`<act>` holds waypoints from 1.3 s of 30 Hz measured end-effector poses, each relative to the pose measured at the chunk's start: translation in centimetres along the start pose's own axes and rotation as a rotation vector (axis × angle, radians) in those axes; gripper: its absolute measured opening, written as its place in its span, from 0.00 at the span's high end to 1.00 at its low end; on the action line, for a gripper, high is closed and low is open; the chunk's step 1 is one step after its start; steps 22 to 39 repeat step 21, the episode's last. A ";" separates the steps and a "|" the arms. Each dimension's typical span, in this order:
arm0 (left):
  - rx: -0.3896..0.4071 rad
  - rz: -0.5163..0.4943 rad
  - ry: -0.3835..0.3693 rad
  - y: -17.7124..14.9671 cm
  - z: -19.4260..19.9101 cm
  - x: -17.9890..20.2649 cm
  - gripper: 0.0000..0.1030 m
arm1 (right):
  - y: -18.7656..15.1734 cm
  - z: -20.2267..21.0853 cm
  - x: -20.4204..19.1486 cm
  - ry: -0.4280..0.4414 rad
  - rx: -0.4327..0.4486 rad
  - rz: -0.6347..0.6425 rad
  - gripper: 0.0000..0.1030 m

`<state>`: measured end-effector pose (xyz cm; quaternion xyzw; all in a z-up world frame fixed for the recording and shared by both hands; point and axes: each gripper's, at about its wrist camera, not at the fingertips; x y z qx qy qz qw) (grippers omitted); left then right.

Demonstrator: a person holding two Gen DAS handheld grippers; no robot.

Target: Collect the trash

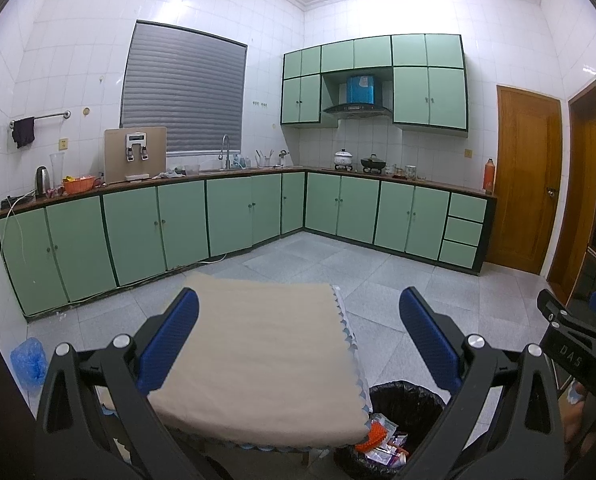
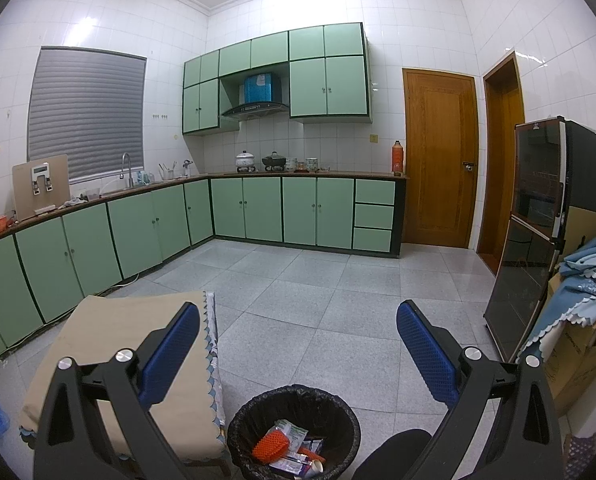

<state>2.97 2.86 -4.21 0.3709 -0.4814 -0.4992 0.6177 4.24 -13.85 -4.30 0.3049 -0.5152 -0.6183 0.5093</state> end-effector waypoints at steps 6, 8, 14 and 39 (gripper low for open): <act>-0.005 -0.004 -0.003 0.1 -0.2 0.0 0.05 | -0.4 -0.1 0.2 0.000 -0.002 -0.001 0.06; -0.007 -0.005 -0.004 0.2 -0.3 0.0 0.05 | -0.8 -0.1 0.4 0.000 -0.004 0.000 0.06; -0.015 -0.022 -0.010 0.1 -0.4 0.1 0.05 | -1.0 -0.1 0.8 -0.002 -0.005 0.001 0.06; -0.013 -0.028 -0.019 0.2 -0.3 0.1 0.05 | -0.9 -0.2 0.9 -0.001 -0.005 0.002 0.06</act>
Point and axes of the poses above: each gripper's, at about its wrist camera, not at the fingertips, and z roughly against the way its jaws point, x to its right, y to its top, and after that the axes turned 11 degrees about z, right-handed
